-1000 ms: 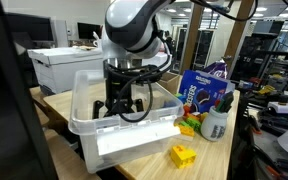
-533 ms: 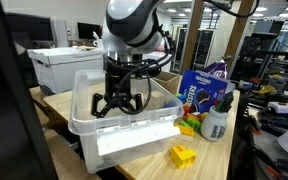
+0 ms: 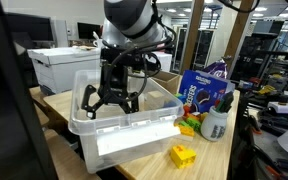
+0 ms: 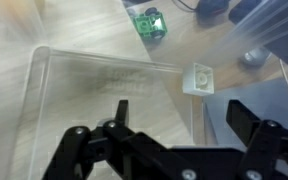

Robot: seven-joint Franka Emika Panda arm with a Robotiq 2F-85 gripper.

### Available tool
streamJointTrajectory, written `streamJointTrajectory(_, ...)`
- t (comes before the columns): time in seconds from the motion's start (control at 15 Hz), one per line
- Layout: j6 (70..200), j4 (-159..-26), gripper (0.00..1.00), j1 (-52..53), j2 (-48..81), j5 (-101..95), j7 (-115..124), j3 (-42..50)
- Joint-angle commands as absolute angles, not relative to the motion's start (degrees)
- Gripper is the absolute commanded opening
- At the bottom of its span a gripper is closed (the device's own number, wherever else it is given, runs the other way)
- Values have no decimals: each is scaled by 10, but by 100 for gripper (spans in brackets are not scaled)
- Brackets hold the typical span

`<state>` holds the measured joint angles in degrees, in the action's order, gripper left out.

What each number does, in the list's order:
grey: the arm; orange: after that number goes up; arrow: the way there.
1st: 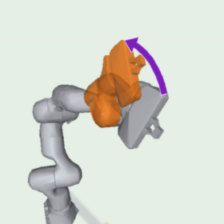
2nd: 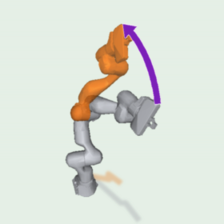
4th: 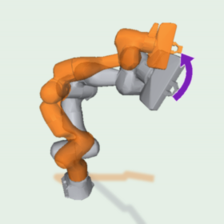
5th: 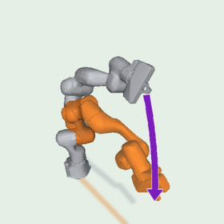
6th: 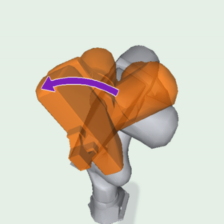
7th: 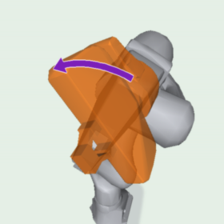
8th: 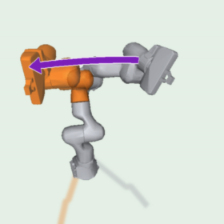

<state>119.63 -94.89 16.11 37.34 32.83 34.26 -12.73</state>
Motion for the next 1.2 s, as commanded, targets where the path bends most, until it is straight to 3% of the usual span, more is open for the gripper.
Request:
streamJointTrajectory(0.0, 1195, -981, 100, 152, 354, 363, 306, -143)
streamJointTrajectory(1.13, 1164, -1004, 100, 161, 381, 444, 239, -147)
